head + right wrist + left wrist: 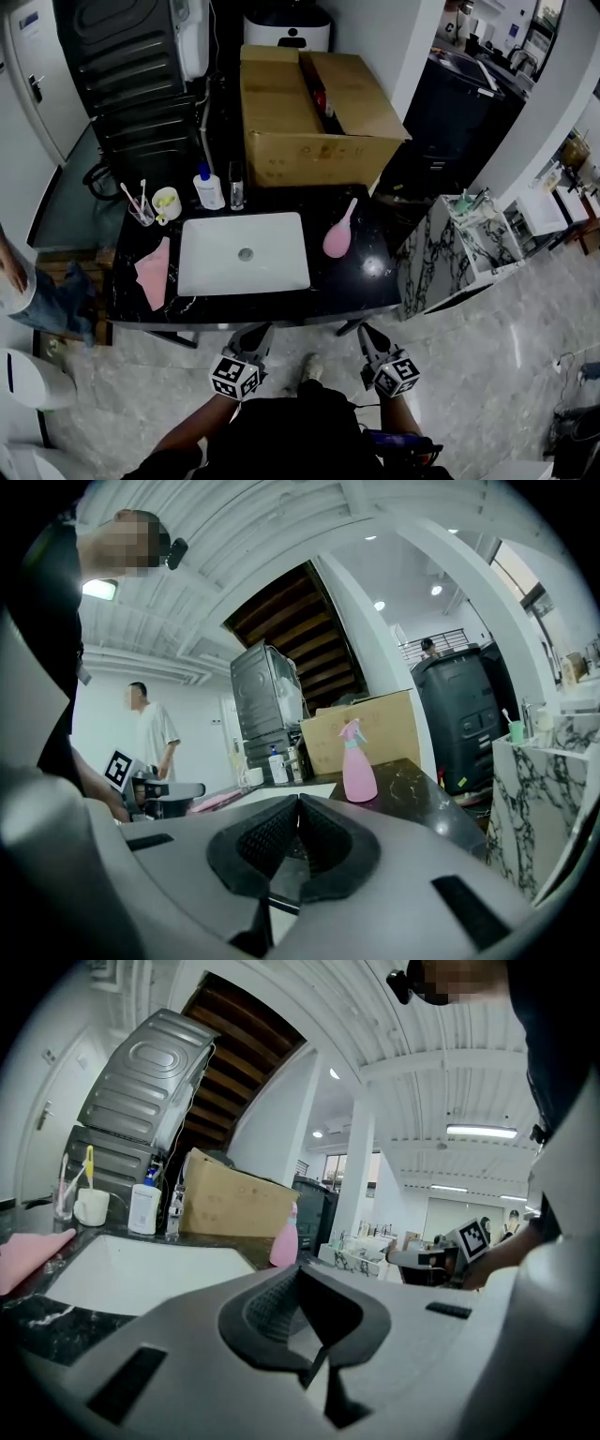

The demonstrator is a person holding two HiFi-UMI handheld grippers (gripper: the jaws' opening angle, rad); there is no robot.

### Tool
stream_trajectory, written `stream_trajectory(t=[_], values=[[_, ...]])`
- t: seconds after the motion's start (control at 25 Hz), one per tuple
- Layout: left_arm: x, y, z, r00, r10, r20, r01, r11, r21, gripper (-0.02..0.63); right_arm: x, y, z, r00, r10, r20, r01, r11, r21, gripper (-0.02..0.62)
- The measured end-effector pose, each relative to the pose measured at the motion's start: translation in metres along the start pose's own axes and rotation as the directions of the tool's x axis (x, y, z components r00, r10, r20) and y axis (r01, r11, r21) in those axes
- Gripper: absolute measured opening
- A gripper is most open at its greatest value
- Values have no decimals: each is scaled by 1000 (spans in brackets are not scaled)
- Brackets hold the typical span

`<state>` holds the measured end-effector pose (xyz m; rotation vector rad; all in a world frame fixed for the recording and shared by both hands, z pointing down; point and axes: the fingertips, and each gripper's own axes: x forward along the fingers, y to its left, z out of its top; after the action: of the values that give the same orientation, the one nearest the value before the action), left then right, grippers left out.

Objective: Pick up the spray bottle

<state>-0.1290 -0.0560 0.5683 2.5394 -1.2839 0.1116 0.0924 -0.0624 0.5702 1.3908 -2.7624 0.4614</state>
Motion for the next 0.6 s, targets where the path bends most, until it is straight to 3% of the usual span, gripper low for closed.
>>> stream_trajectory(t=[0.36, 0.6], values=[[55, 20, 21, 1000, 30, -4, -30, 1000, 2, 8, 48, -45, 21, 998, 59, -11, -59, 998, 25, 26], [88, 27, 32, 998, 58, -4, -58, 998, 1, 8, 75, -81, 35, 997, 75, -23, -76, 997, -24, 26]])
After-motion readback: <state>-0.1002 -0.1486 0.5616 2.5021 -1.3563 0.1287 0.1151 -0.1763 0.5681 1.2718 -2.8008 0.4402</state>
